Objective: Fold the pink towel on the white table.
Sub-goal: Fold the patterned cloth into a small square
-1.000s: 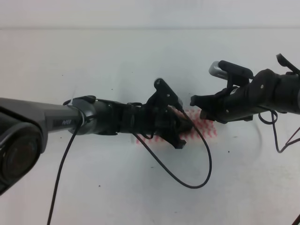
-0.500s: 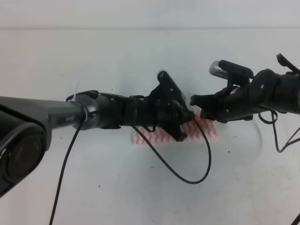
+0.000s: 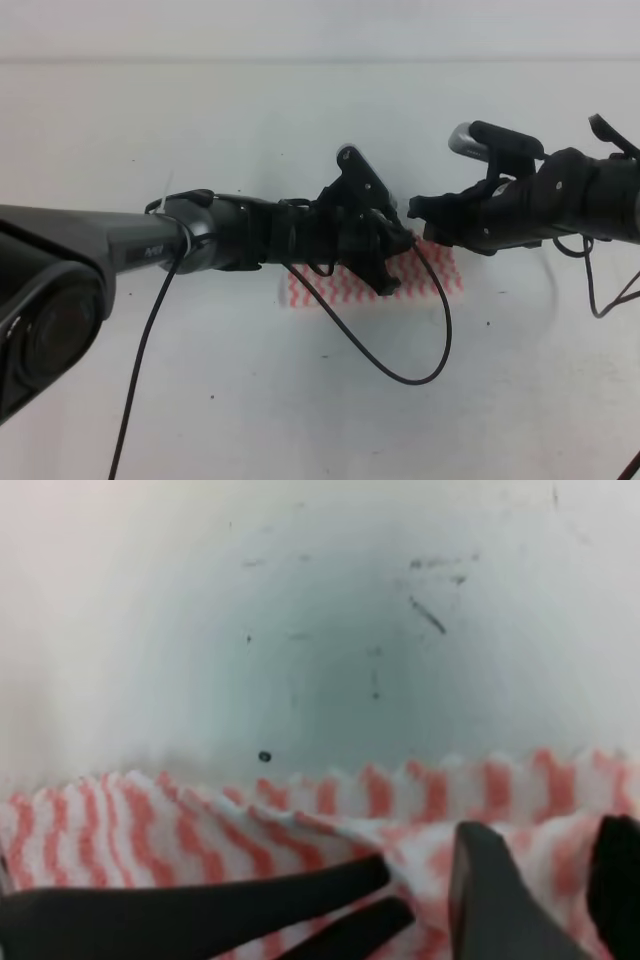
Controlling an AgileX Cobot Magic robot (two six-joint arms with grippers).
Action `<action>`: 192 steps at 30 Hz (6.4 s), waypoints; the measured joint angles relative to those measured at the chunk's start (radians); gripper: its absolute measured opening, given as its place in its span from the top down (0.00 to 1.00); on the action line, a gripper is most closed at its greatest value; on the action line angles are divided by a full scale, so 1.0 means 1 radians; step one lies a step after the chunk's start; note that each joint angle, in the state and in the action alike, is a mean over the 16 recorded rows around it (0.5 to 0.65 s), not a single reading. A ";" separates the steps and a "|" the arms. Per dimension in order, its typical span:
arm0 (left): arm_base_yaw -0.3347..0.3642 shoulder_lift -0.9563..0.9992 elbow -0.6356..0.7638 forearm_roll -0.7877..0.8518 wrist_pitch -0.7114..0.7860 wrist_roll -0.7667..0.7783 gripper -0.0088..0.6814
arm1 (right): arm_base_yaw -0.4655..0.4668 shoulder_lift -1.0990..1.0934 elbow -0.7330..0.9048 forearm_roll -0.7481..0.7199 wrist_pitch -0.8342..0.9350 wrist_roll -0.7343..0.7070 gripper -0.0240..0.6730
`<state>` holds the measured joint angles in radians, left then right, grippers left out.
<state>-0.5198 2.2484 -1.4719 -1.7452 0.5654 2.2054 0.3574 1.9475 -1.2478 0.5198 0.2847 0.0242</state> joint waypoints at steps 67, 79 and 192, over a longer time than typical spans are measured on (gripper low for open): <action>0.040 -0.326 0.268 0.862 -0.226 -1.212 0.99 | -0.064 0.146 -0.303 -0.036 0.410 -0.053 0.79; 0.040 -0.321 0.285 0.859 -0.281 -1.206 0.99 | -0.064 0.152 -0.310 -0.048 0.578 -0.054 0.92; 0.040 -0.258 0.280 0.856 -0.287 -1.114 0.99 | -0.035 0.124 -0.176 -0.145 0.413 0.109 0.58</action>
<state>-0.4798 1.9907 -1.1918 -0.8895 0.2782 1.0918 0.3227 2.0715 -1.4240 0.3745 0.6977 0.1333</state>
